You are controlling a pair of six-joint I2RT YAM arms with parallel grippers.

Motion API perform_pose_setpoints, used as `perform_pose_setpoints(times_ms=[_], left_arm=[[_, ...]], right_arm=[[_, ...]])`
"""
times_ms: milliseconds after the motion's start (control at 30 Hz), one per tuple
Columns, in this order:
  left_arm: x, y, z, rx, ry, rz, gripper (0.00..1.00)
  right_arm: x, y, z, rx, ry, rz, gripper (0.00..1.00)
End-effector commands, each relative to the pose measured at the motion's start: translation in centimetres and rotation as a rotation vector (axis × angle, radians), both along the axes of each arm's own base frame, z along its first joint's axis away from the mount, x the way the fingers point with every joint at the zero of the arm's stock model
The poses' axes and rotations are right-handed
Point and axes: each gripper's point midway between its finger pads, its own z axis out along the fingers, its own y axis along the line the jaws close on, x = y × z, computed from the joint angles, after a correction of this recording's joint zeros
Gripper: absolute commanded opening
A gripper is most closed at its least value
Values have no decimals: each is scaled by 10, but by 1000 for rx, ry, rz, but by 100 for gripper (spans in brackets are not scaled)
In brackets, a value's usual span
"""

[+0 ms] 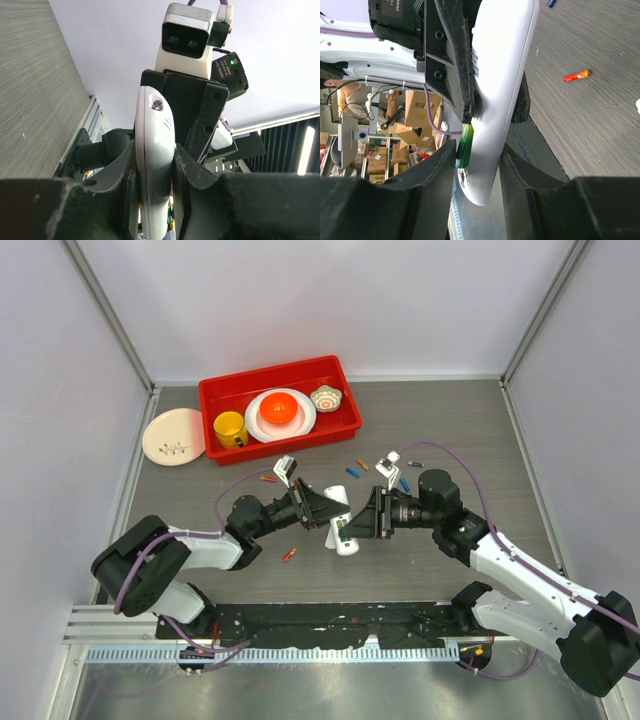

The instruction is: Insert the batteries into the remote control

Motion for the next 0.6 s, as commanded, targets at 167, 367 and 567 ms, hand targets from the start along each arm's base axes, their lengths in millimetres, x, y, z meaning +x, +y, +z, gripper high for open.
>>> perform_pose_setpoints(times_ms=[167,367,567], left_arm=[[-10,12,69,-209,-218,6,0],[-10,14,74,-221,-225,13,0],[-12,14,77,-227,-226,8,0]], right_arm=[[5,4,1,19,-6,2,41],[7,4,-1,15,-6,-8,38],[8,6,-4,2,0,-13,35]])
